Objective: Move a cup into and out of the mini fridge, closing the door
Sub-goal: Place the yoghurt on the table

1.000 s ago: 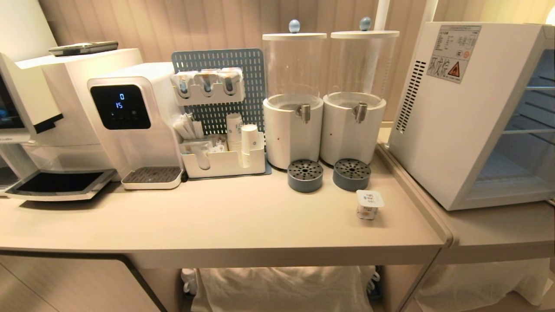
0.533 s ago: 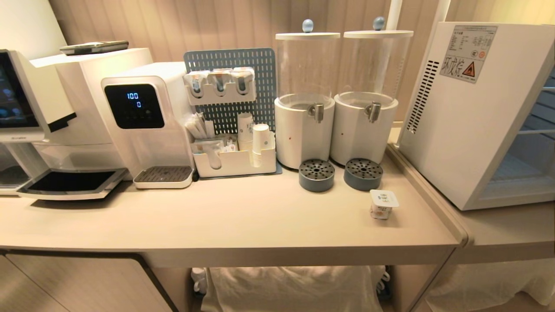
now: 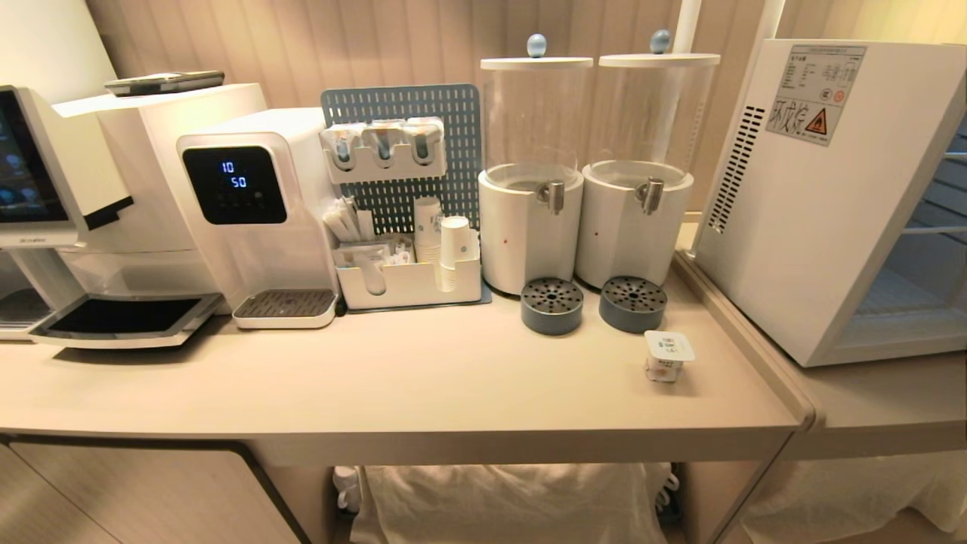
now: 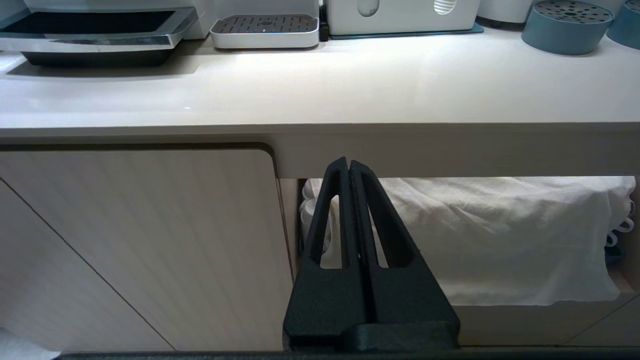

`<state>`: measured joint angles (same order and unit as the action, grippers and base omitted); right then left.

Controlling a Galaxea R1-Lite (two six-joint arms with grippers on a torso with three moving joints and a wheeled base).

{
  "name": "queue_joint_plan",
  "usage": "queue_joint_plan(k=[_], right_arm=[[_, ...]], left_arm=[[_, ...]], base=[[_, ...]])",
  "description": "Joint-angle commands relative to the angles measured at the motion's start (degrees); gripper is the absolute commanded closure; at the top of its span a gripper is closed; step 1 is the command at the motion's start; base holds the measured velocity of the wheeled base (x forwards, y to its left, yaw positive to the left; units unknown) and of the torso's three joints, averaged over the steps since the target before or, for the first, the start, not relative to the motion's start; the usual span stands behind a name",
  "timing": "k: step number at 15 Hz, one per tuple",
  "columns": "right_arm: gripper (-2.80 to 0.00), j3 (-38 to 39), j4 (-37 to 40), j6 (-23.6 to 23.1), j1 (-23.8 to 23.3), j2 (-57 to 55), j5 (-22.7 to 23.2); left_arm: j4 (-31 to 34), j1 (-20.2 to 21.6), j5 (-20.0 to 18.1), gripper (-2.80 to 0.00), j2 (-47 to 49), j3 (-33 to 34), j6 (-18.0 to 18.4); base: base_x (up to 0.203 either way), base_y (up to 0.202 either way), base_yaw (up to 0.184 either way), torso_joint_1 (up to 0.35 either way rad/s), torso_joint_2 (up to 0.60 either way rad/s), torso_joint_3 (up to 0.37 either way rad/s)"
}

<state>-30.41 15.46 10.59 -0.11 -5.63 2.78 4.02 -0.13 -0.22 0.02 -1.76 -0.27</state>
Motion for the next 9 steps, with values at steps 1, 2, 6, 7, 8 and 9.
queue_joint_plan(k=[1,2,6,7,8,9], right_arm=[[0.0,-4.26,-1.44,1.57,0.02,-12.61,-1.07],[0.0,-4.97,-3.76,2.04,0.06,-20.8,-1.62],[0.0,-3.25,-17.95,-0.76,0.9,-49.85,7.8],[0.0,-1.93,-24.27,-2.23,1.57,-56.37,10.86],[0.0,-0.55,-30.64,-3.93,2.76,-62.64,13.07],[0.0,0.8,-37.12,-5.93,4.33,-69.39,14.65]], left_arm=[[0.02,-0.02,-0.04,0.0,-0.02,0.0,-0.06],[0.02,-0.04,-0.04,0.0,-0.02,-0.01,-0.08],[-0.07,-0.04,-0.04,0.0,-0.02,0.0,-0.26],[-0.07,0.04,-0.04,0.0,-0.02,0.0,-0.26],[-0.07,-0.04,-0.04,0.0,-0.02,0.0,-0.26],[-0.07,0.03,-0.04,0.0,-0.02,0.0,-0.26]], base=[[0.0,0.0,0.0,0.0,0.0,0.0],[0.0,0.0,0.0,0.0,0.0,0.0],[0.0,0.0,0.0,0.0,0.0,0.0],[0.0,0.0,0.0,0.0,0.0,0.0],[0.0,0.0,0.0,0.0,0.0,0.0],[0.0,0.0,0.0,0.0,0.0,0.0]])
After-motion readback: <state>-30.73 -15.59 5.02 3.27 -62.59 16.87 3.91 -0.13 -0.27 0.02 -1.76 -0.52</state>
